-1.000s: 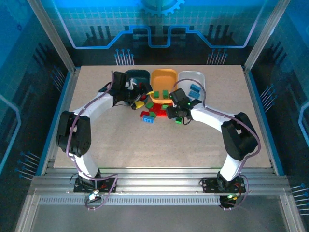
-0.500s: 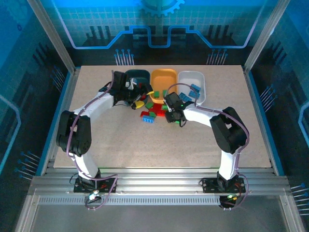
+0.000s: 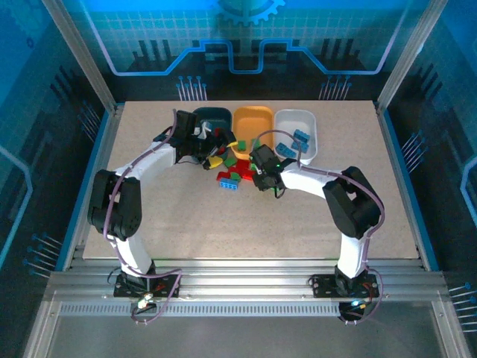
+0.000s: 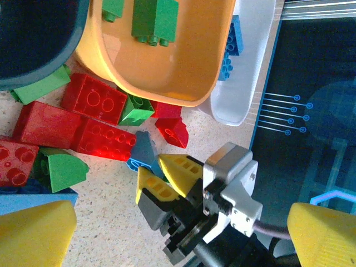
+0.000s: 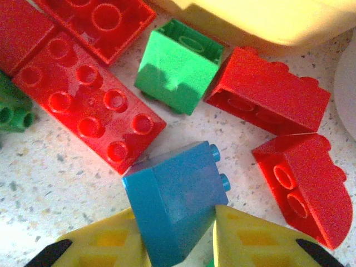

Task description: Sort the legos into containers by color

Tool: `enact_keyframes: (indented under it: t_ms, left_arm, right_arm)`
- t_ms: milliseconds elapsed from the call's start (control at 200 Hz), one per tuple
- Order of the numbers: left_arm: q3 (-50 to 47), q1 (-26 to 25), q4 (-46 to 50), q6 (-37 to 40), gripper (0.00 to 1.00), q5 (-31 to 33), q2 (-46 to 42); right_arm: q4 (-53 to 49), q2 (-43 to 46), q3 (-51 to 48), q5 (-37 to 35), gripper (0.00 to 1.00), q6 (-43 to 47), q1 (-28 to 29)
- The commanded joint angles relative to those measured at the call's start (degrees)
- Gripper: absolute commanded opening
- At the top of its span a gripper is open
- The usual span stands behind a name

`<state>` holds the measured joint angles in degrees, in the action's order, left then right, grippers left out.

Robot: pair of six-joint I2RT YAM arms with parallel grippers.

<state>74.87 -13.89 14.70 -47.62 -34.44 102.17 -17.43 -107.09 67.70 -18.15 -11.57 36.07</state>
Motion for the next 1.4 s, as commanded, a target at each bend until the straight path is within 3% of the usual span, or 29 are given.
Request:
enact_keyframes:
  t_ms: [0, 270, 425, 625, 670, 745, 855, 976, 1111, 1281, 1396]
  left_arm:
    - [2.0, -0.3, 1.1, 1.5, 0.99, -2.0, 0.4]
    - [1.9, -0.3, 1.3, 1.4, 0.99, -1.8, 0.4]
    - [1.6, -0.3, 1.7, 1.0, 0.99, -0.8, 0.1]
    - [2.0, -1.4, 4.1, 1.9, 0.98, 2.3, 0.3]
    - [3.2, -2.4, 7.1, 4.0, 0.98, 4.7, 0.7]
    - [6.7, -5.3, 14.5, 9.3, 0.98, 11.1, 1.9]
    - [10.8, -9.9, 23.1, 15.1, 0.99, 21.5, 4.4]
    - [11.3, -13.6, 27.0, 19.0, 0.99, 32.4, 5.7]
    - [9.6, -17.3, 29.0, 22.5, 0.99, 43.7, 6.5]
    - [7.8, -19.9, 28.9, 24.7, 0.99, 49.1, 9.8]
    - [7.0, -20.2, 27.5, 24.7, 0.96, 49.4, 11.7]
  right_arm:
    - [1.2, 4.6, -1.7, -1.7, 0.3, -1.0, 1.2]
    - [0.4, 12.5, -1.7, -3.8, 0.3, -1.8, -0.8]
    - [-2.0, 10.1, 3.9, -3.8, 0.3, -3.6, -9.4]
    - [-8.1, -0.1, 16.1, 1.0, 0.32, -7.3, -19.7]
    - [-9.5, -2.3, 18.6, 2.4, 0.35, -7.6, -20.9]
    - [-11.6, -4.2, 22.3, 5.8, 0.5, -7.7, -22.5]
    - [-11.8, -1.4, 22.9, 7.0, 0.64, -8.3, -22.8]
    - [-9.5, 6.6, 16.1, 8.5, 0.67, -10.8, -22.4]
    - [-2.9, 20.6, -0.6, 9.6, 0.69, -15.4, -18.8]
    - [0.0, 35.9, -18.2, 6.9, 0.72, -19.2, -13.9]
    - [0.1, 43.4, -25.9, 5.8, 0.73, -19.8, -12.1]
